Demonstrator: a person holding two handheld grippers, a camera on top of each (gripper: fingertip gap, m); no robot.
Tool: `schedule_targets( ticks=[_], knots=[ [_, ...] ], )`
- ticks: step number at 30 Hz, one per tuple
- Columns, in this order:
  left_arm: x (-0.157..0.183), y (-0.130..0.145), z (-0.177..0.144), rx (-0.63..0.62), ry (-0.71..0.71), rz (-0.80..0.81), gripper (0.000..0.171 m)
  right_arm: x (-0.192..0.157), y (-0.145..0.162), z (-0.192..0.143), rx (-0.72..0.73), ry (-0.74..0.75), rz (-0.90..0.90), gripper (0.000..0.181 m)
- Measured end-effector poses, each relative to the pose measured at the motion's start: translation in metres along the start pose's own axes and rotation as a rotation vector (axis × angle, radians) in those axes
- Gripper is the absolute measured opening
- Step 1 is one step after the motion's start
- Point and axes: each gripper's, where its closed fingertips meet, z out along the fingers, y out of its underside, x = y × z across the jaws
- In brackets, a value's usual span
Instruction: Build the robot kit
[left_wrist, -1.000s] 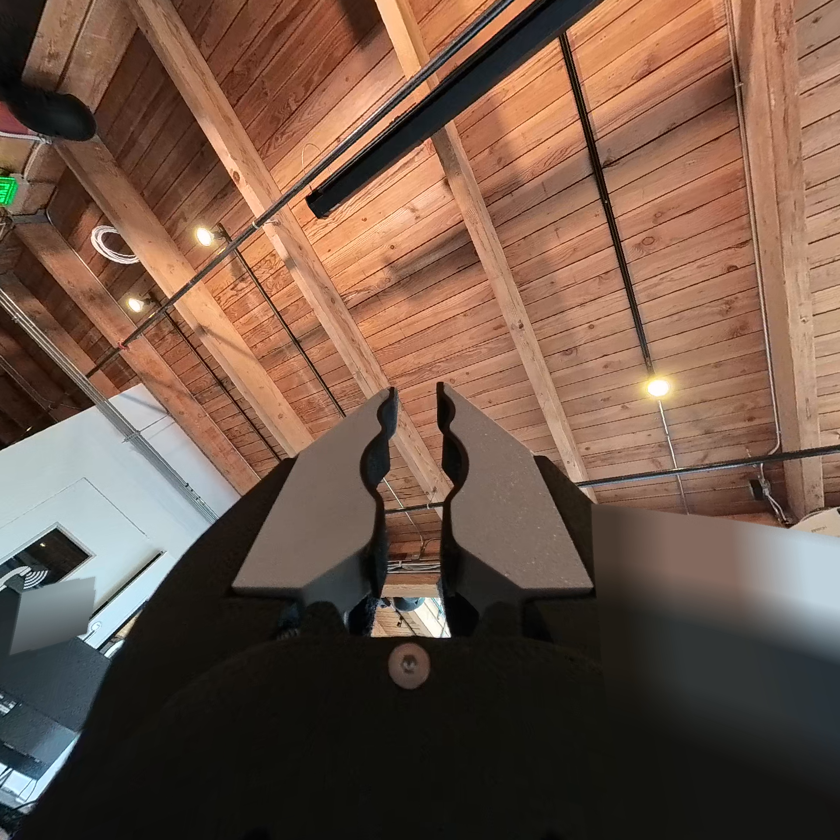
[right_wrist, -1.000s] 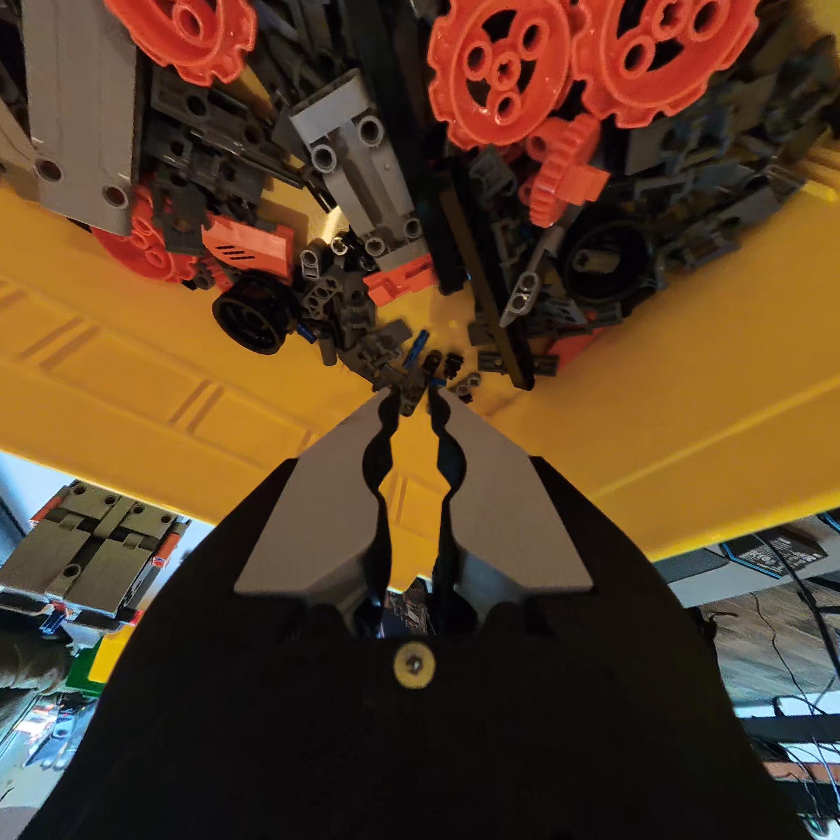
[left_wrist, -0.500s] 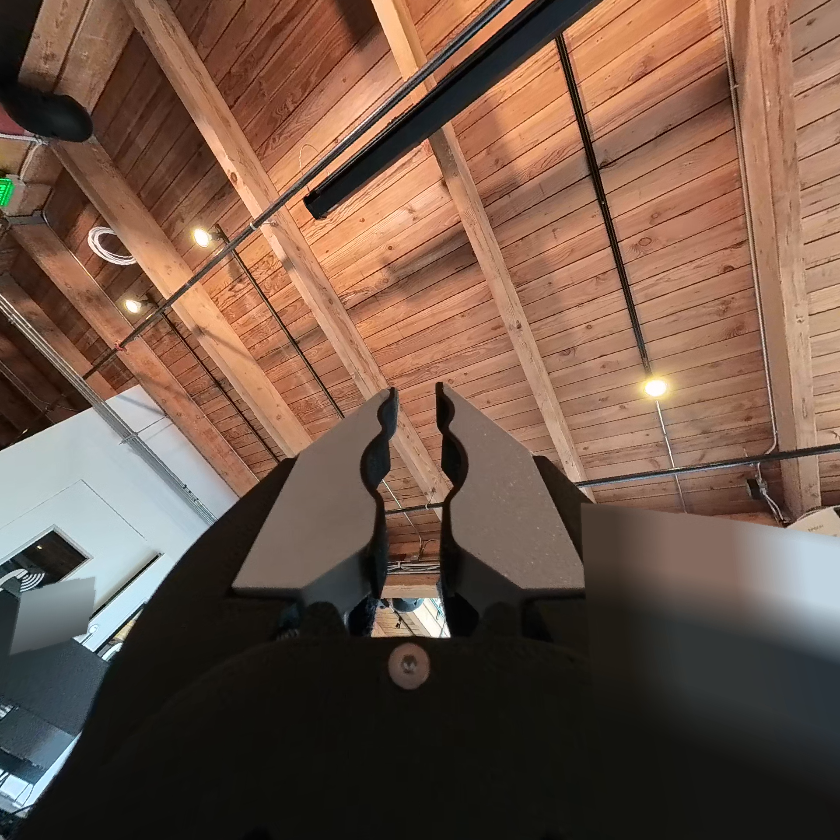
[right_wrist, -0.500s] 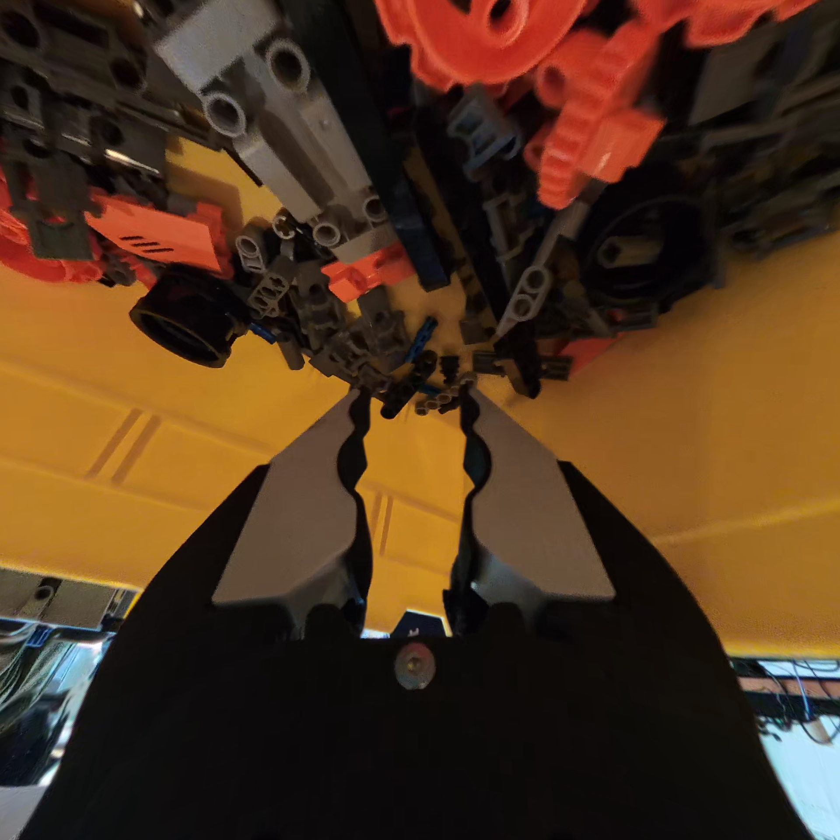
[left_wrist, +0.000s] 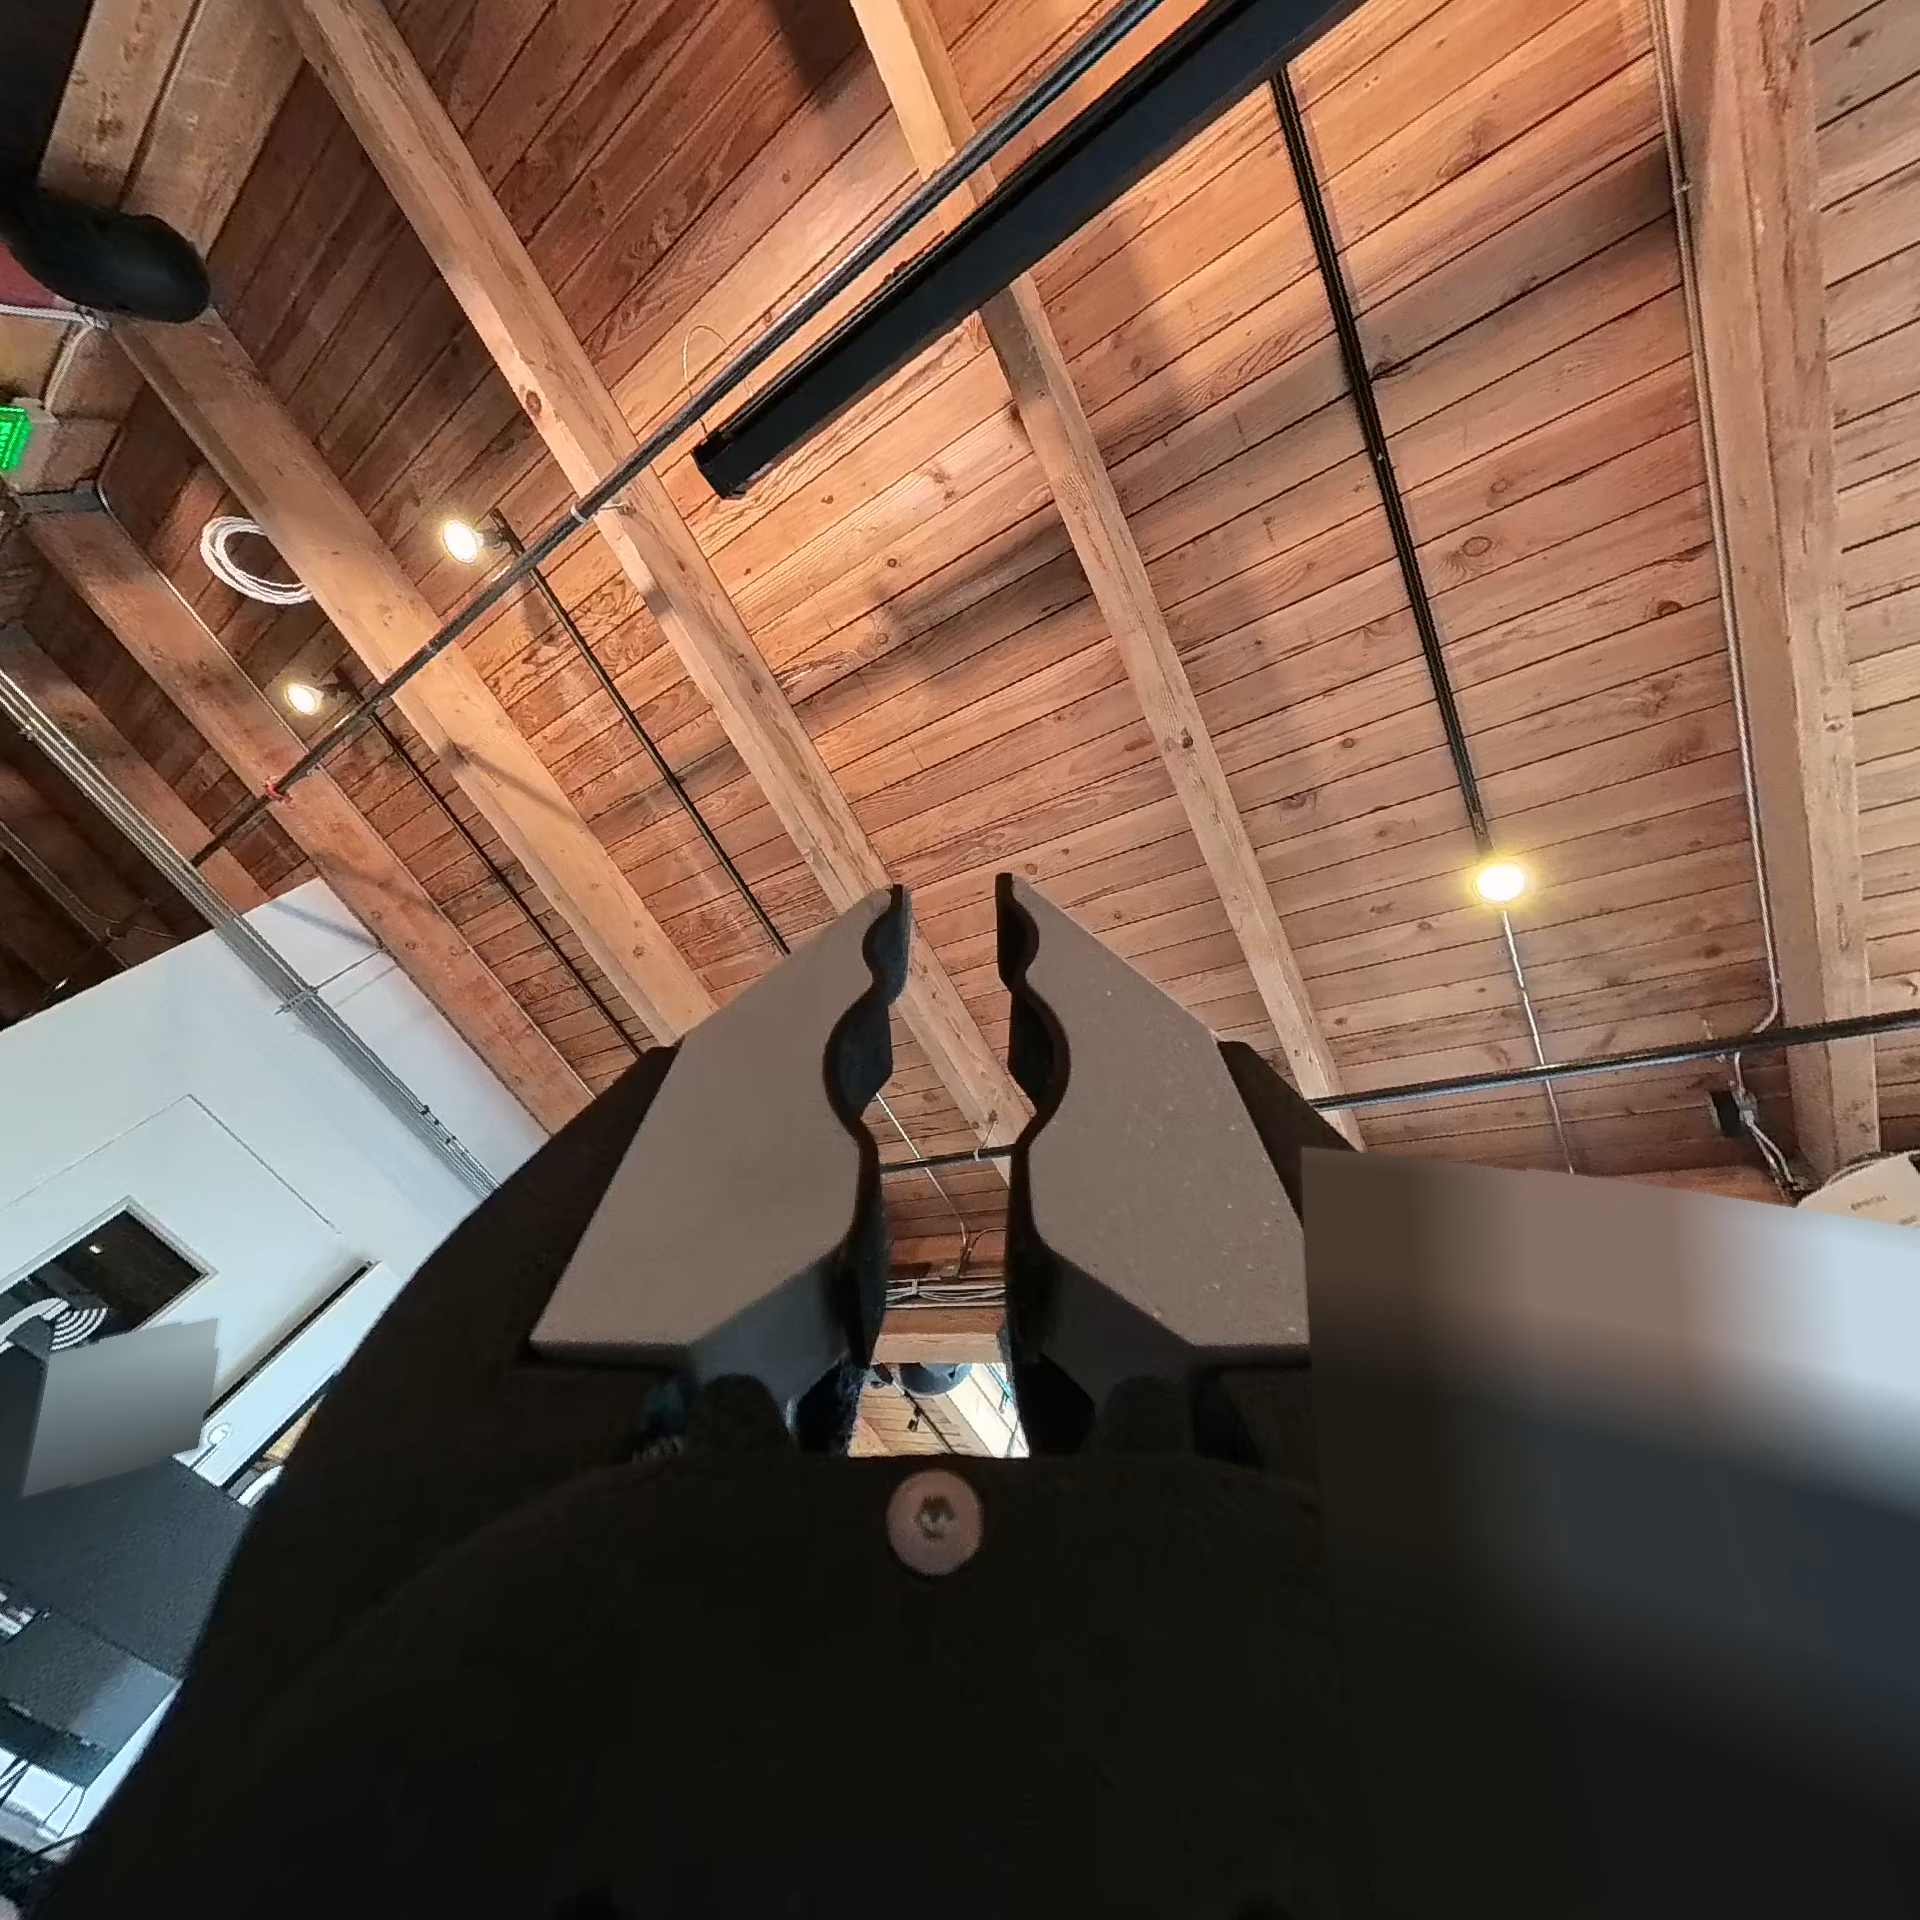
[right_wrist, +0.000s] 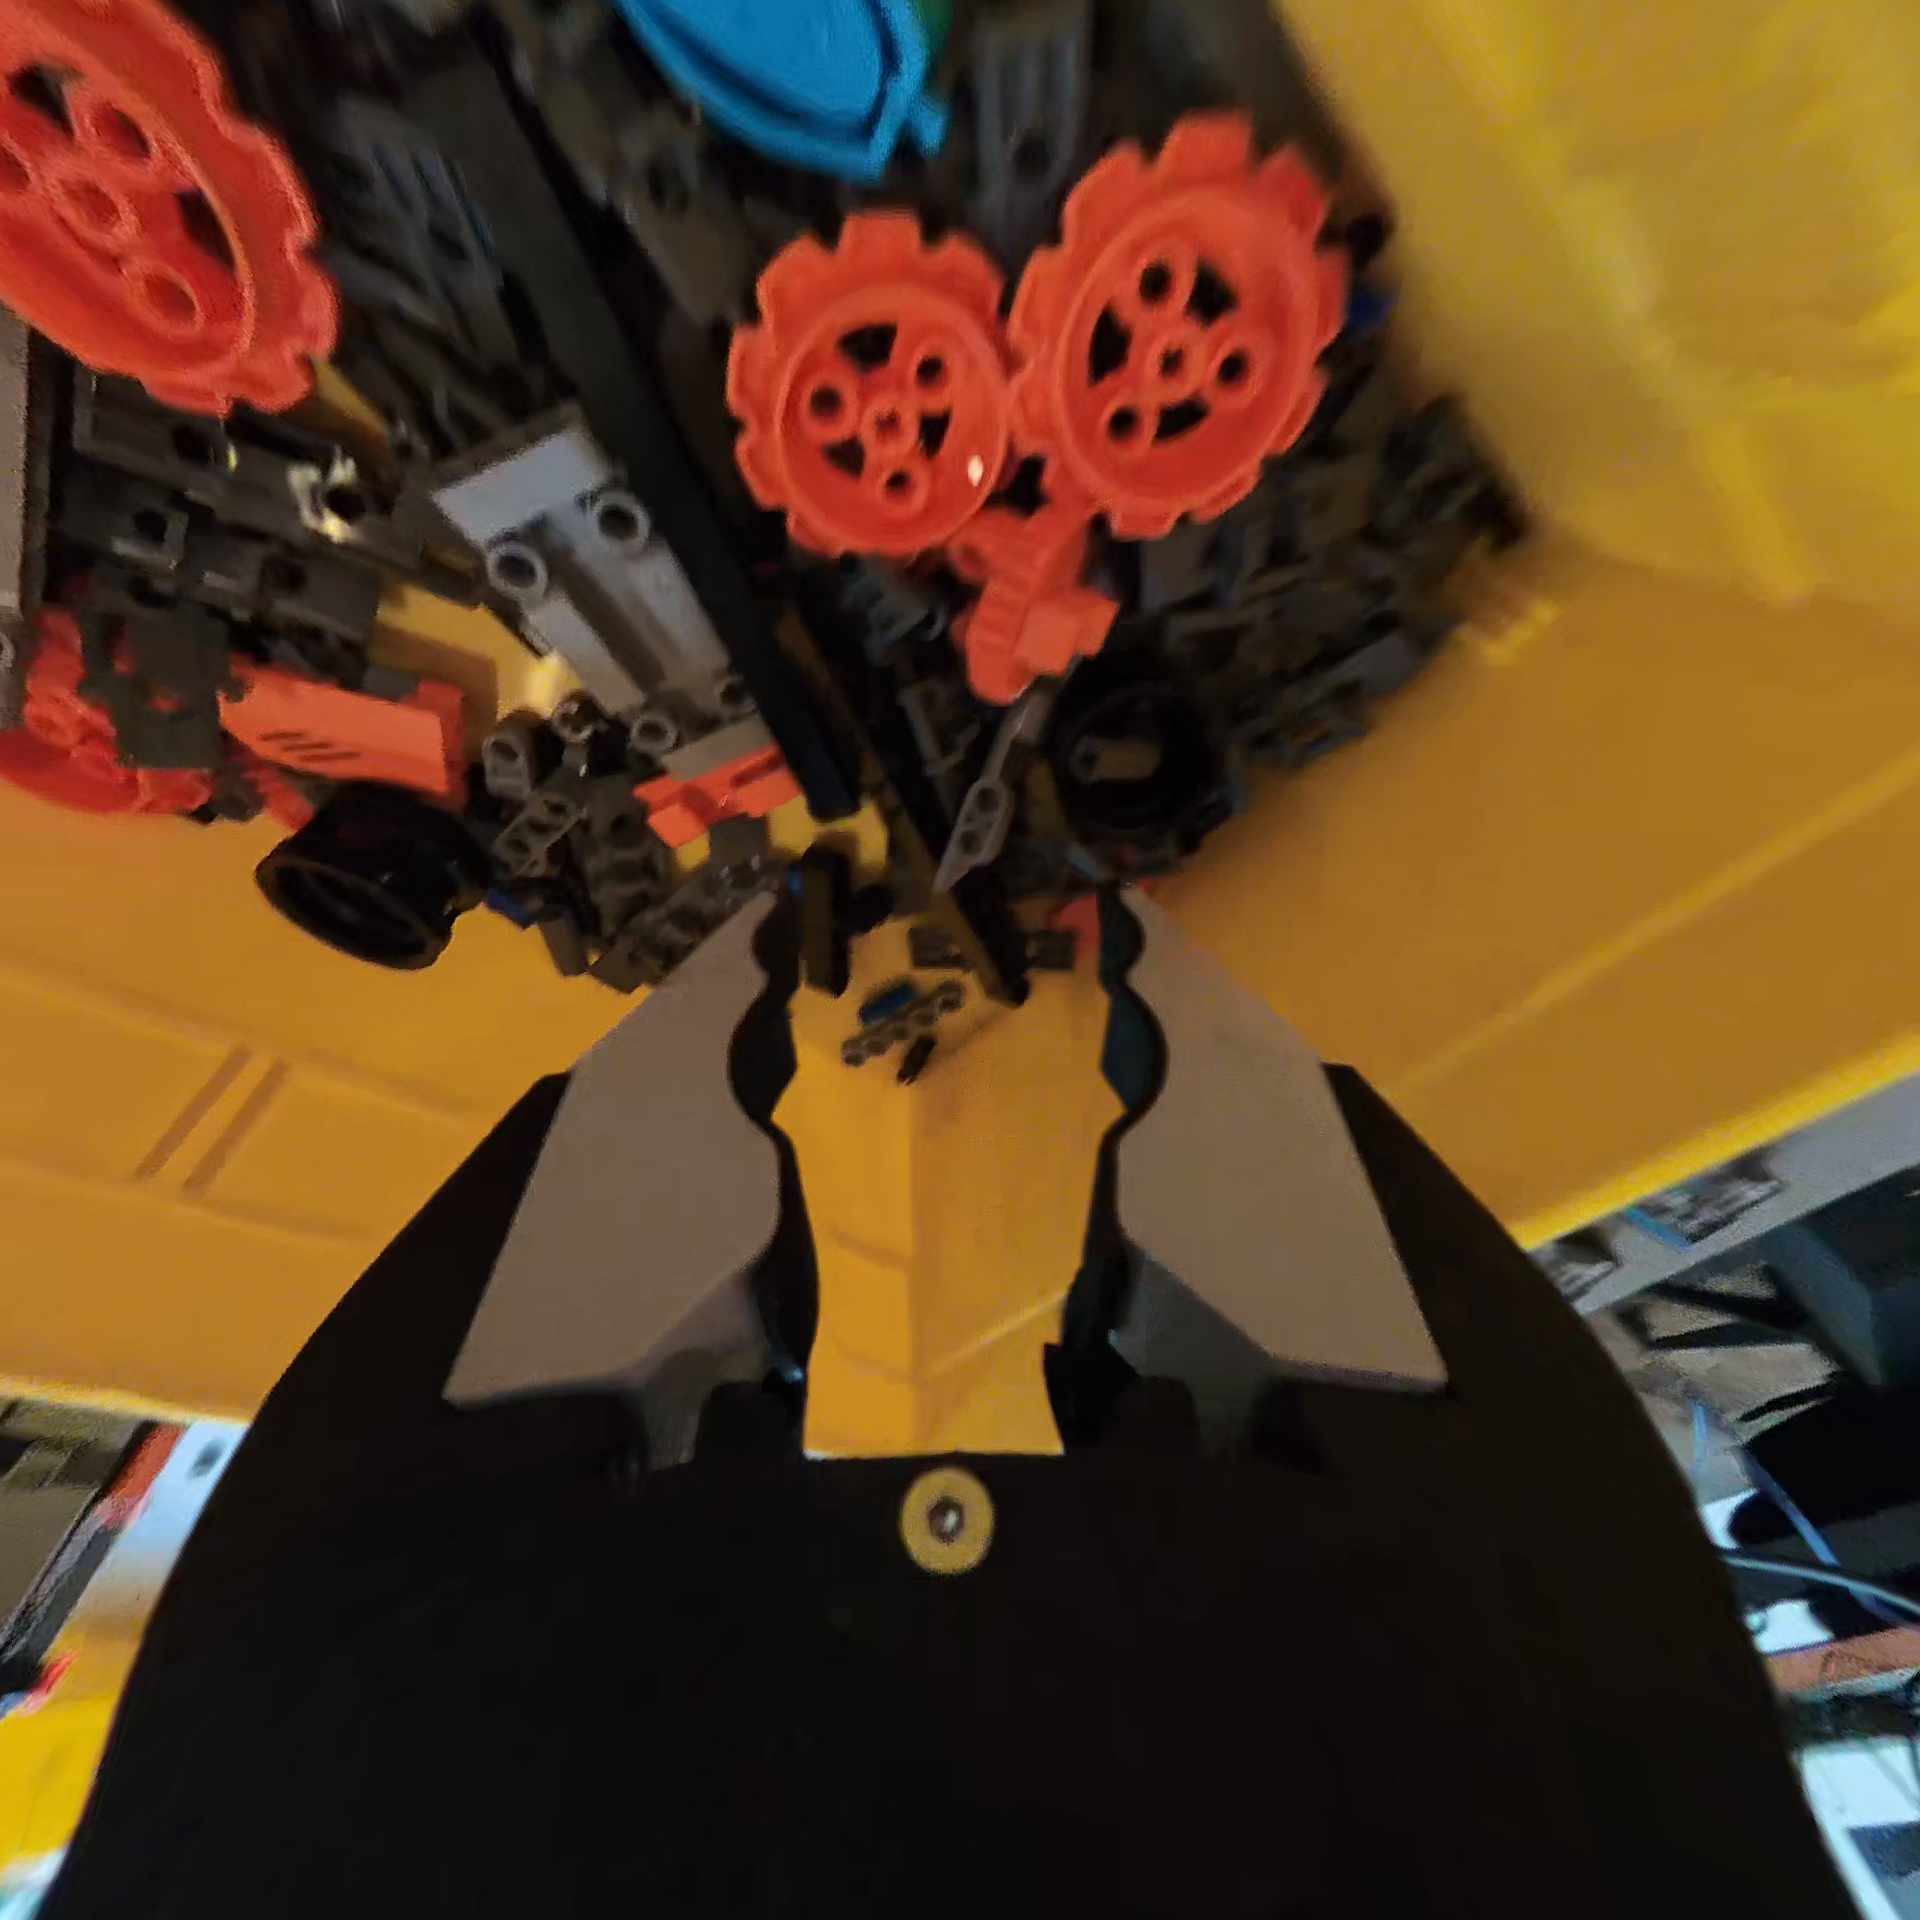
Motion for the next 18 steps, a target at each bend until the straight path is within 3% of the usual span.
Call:
schedule_targets(
  ticks=[5, 7, 9, 11, 14, 15, 16, 18],
  knots=[
    [0.000, 0.001, 0.000, -0.003, 0.000, -0.001, 0.014, 0.006, -0.020, 0.010, 0.045, 0.041, -0.015, 0.105],
    [0.000, 0.001, 0.000, -0.002, 0.000, -0.002, 0.014, 0.005, -0.022, 0.017, 0.021, 0.040, -0.027, 0.103],
    [0.000, 0.000, 0.000, -0.002, 0.000, -0.003, 0.014, 0.010, -0.019, 0.017, -0.020, 0.078, -0.035, 0.092],
    [0.000, 0.000, 0.000, 0.000, 0.001, -0.002, 0.014, 0.012, -0.016, 0.016, -0.046, 0.099, -0.037, 0.070],
    [0.000, -0.001, 0.000, 0.001, 0.002, -0.005, 0.014, 0.012, -0.006, 0.016, -0.069, 0.098, -0.028, 0.057],
    [0.000, -0.001, 0.000, 0.001, 0.003, -0.007, 0.014, 0.011, -0.001, 0.015, -0.074, 0.098, -0.022, 0.048],
    [0.000, -0.001, 0.000, 0.001, 0.003, -0.008, 0.014, 0.012, 0.005, 0.015, -0.084, 0.100, -0.023, 0.027],
    [0.000, -0.002, 0.000, 0.005, 0.003, -0.006, 0.014, 0.008, 0.015, 0.017, -0.083, 0.072, -0.013, 0.016]
  ],
)
